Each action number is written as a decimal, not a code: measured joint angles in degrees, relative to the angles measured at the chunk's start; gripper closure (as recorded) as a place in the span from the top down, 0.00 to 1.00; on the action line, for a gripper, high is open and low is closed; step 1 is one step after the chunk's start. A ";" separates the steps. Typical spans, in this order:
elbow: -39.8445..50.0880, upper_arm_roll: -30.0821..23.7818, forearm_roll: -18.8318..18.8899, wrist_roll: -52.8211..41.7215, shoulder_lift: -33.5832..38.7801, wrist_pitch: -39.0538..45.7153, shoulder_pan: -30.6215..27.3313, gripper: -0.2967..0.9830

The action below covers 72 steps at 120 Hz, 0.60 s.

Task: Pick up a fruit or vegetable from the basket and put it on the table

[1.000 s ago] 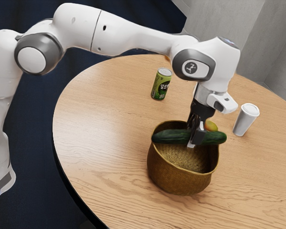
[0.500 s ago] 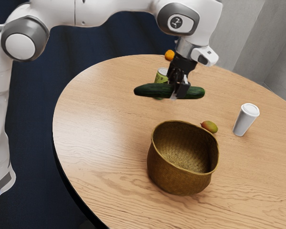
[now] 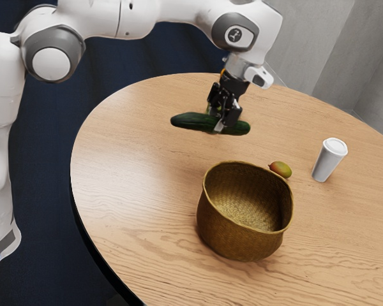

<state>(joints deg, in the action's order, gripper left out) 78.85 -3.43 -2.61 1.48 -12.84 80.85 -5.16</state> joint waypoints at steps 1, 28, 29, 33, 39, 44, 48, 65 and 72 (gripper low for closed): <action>0.00 0.04 -0.08 -0.06 -0.02 -0.01 0.00 0.55; -0.17 0.24 -1.07 -1.38 -0.06 -0.12 0.02 0.72; -0.21 0.23 -1.08 -1.42 -0.03 -0.12 0.08 0.73; -0.63 0.04 -0.99 -1.61 0.22 -0.13 0.43 0.74; -2.57 -0.33 0.67 -1.88 1.06 -0.16 2.91 0.75; -4.04 -0.45 3.27 -2.19 2.61 -0.06 6.19 0.75; -5.84 -0.51 5.06 -2.62 3.44 0.10 8.03 0.75; 0.66 -17.44 10.48 -4.44 10.01 4.88 -10.56 0.76; 1.62 -21.23 11.83 -4.88 10.30 6.44 -14.70 0.77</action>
<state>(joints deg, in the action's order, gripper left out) 80.47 -24.66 9.22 -3.40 -2.53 87.29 -19.86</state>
